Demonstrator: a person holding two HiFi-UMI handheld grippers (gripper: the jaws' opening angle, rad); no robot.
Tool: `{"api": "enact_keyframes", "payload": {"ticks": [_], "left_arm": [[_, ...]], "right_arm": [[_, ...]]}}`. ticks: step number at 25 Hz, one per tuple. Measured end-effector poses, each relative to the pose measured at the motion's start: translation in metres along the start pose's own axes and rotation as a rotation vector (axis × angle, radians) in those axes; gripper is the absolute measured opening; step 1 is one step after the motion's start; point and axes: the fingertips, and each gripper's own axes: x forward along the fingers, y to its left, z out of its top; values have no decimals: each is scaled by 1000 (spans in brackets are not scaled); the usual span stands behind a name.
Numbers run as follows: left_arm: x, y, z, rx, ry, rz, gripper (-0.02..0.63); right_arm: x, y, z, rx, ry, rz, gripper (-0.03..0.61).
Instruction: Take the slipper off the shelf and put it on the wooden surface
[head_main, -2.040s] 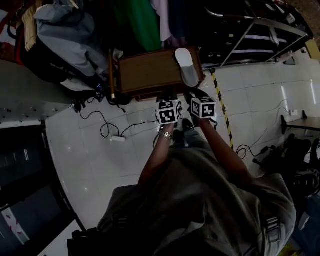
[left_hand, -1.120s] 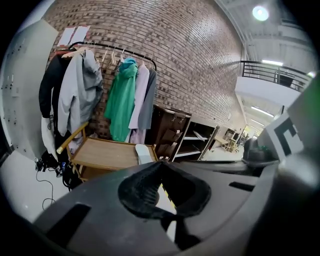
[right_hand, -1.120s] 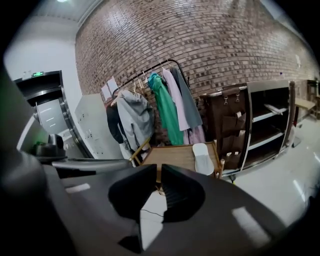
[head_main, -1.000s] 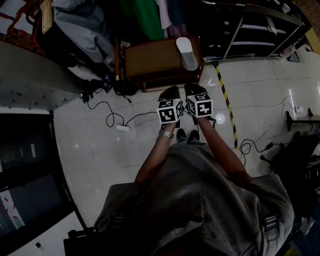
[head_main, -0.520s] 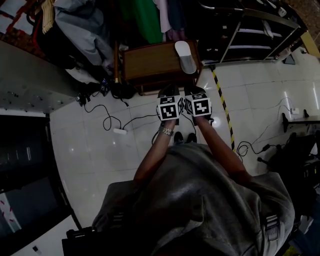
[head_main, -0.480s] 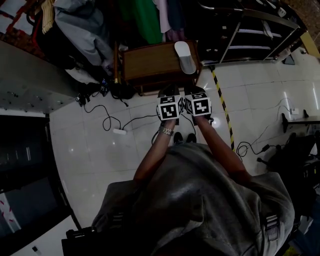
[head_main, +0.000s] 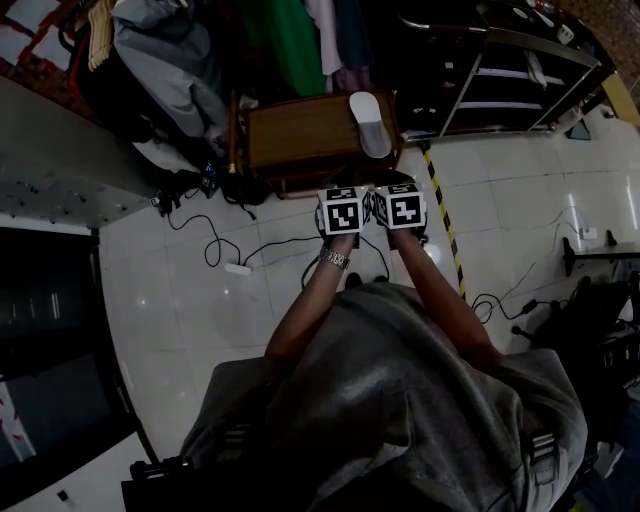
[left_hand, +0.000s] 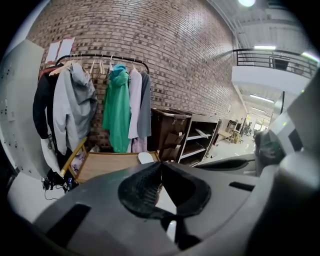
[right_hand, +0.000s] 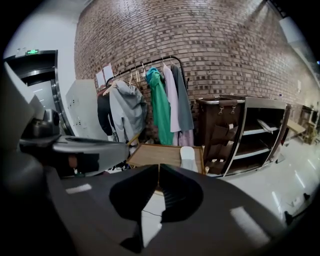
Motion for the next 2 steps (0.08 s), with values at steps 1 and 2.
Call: {"api": "enact_keyframes", "payload": {"ticks": [1, 2], "left_arm": [[1, -1, 1, 0, 2, -3, 5], [3, -2, 1, 1, 3, -6, 5]], "right_arm": [[0, -2, 1, -2, 3, -5, 0], [-1, -5, 2, -3, 6, -9, 0]]}}
